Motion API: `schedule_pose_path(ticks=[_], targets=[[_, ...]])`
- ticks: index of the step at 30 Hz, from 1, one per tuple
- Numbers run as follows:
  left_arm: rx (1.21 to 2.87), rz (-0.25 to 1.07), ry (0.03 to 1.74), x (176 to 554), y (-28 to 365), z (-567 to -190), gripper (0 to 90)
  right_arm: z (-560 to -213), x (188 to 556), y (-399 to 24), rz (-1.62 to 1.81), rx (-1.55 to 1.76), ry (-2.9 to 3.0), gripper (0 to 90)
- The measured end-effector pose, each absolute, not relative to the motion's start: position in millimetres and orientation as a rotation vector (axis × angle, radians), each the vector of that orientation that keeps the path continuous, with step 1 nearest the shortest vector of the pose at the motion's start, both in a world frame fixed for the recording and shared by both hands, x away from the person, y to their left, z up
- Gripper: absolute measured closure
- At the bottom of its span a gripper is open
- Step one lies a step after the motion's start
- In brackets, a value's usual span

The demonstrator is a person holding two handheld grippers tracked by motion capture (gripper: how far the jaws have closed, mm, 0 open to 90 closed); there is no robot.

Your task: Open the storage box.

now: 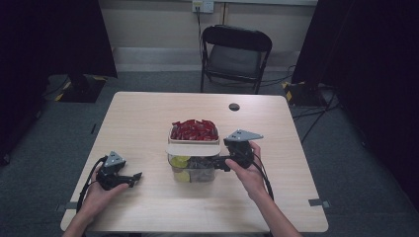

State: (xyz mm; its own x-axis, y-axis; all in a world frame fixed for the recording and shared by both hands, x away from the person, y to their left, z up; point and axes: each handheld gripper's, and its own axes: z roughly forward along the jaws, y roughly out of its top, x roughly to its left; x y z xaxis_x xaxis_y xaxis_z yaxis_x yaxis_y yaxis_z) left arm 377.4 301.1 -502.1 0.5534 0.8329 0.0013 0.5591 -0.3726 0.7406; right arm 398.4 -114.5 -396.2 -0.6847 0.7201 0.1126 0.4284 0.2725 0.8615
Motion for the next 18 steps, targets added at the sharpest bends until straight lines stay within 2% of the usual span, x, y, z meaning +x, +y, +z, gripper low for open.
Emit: schedule_pose_path(ticks=[18], targets=[[2.081, 0.493, 1.113, 377.6, 301.3, -502.1, 15.4, -392.5, 412.6, -113.5, 1.401, 1.064, 2.262, 14.0]])
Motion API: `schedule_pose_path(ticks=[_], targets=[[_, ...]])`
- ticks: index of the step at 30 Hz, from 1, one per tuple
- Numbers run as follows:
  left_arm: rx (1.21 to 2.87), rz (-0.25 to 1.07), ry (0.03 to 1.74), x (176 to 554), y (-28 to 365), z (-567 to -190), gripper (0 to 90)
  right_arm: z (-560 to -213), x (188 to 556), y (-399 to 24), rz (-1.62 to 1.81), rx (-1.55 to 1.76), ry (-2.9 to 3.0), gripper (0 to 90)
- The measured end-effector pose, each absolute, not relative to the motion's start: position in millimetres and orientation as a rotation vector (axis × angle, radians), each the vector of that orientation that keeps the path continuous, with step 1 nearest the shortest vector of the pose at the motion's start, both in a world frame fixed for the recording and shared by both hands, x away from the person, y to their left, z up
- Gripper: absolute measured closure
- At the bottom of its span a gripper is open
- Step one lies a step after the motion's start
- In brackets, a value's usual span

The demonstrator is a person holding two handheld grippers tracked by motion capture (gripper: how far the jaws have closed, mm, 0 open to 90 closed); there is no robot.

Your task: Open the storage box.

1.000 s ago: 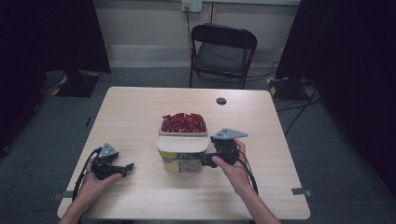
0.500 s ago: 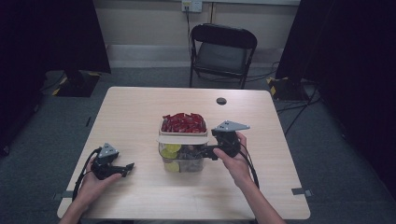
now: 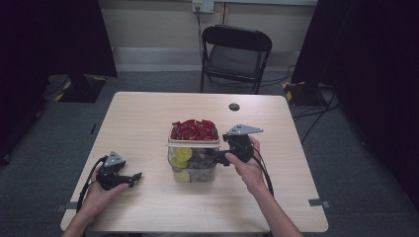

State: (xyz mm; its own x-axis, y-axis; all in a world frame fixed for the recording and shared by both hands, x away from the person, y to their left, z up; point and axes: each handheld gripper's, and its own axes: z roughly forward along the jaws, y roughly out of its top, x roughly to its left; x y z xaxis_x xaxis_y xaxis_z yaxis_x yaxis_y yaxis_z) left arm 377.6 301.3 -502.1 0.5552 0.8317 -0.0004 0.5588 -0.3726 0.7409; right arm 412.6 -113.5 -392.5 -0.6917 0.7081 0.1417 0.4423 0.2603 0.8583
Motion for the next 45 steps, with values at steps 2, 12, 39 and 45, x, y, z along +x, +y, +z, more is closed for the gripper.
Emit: schedule_pose_path(ticks=[2, 12, 39, 45], targets=[[2.080, 0.492, 1.113, 377.6, 301.3, -502.1, 15.4, -392.6, 413.5, -112.8, 1.401, 1.066, 2.270, 13.9], [2.082, 0.493, 1.114, 377.6, 301.3, -502.1, 15.4, -391.1, 419.0, -111.0, 1.410, 1.070, 2.260, 13.7], [2.081, 0.492, 1.112, 377.7, 301.3, -502.2, 15.3, -392.4, 436.3, -113.6, 1.458, 1.142, 2.194, 13.8], [2.079, 0.489, 1.107, 376.2, 302.3, -501.8, 17.5, -392.6, 438.4, -116.4, 1.457, 1.167, 2.166, 13.7]])
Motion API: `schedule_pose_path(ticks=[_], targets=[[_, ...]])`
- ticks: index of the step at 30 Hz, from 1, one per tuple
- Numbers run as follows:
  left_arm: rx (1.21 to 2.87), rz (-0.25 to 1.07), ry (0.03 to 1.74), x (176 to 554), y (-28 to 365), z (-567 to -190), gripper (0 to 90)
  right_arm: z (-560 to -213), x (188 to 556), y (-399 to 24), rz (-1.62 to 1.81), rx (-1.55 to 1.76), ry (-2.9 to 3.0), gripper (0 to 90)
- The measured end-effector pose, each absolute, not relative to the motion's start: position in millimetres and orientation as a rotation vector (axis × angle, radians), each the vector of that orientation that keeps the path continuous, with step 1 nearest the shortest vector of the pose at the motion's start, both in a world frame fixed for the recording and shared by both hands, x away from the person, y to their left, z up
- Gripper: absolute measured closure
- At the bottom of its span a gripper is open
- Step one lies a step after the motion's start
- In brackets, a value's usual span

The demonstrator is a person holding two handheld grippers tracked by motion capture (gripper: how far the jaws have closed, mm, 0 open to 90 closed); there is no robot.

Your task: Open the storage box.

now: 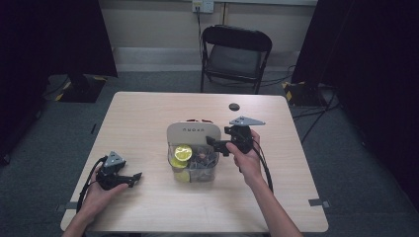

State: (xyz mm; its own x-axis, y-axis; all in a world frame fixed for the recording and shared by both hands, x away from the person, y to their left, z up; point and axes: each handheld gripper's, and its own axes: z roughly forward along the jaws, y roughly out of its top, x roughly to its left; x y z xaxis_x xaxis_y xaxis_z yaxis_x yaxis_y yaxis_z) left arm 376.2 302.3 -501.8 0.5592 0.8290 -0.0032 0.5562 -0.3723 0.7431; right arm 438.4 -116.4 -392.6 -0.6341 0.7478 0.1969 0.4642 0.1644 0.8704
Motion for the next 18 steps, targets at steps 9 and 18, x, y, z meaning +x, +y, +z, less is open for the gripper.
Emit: schedule_pose_path(ticks=[9, 18], targets=[[2.088, 0.453, 1.096, 374.9, 301.1, -498.3, 23.6, -390.7, 438.6, -117.0, 1.457, 1.175, 2.159, 13.5], [2.072, 0.436, 1.092, 373.7, 298.8, -493.8, 23.9, -387.4, 439.5, -120.2, 1.460, 1.172, 2.158, 13.5]])
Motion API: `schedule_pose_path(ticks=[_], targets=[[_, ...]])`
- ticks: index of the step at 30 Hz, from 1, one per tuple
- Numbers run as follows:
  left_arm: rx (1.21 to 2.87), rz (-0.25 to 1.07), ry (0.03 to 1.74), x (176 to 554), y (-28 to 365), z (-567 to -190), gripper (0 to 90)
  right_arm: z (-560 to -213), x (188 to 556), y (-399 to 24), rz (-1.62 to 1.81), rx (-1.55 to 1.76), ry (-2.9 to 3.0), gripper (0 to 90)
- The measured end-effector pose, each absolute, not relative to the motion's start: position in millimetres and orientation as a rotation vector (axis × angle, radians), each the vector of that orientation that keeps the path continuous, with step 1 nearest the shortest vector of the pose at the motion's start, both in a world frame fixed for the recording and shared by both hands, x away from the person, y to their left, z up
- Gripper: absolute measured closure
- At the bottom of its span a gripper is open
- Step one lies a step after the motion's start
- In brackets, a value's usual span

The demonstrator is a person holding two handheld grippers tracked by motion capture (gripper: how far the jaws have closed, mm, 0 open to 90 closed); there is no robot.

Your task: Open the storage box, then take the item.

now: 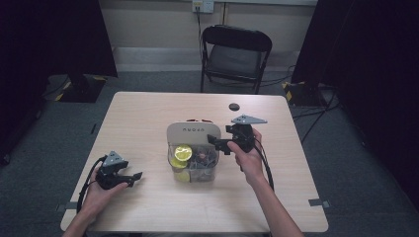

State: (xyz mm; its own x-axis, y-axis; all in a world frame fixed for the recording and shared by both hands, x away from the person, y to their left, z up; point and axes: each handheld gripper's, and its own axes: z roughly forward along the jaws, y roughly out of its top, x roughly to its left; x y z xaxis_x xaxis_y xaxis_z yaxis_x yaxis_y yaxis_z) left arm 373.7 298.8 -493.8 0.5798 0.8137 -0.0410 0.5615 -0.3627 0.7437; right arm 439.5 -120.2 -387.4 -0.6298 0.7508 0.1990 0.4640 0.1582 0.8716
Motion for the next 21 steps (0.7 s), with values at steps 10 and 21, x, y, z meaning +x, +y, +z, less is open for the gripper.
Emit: schedule_pose_path(ticks=[10, 21], targets=[[2.054, 0.401, 1.052, 370.2, 293.0, -485.4, 25.0, -387.8, 440.6, -119.2, 1.462, 1.168, 2.168, 13.3], [2.013, 0.331, 0.993, 360.1, 280.7, -464.3, 25.7, -384.3, 440.6, -113.9, 1.442, 1.149, 2.173, 13.6]])
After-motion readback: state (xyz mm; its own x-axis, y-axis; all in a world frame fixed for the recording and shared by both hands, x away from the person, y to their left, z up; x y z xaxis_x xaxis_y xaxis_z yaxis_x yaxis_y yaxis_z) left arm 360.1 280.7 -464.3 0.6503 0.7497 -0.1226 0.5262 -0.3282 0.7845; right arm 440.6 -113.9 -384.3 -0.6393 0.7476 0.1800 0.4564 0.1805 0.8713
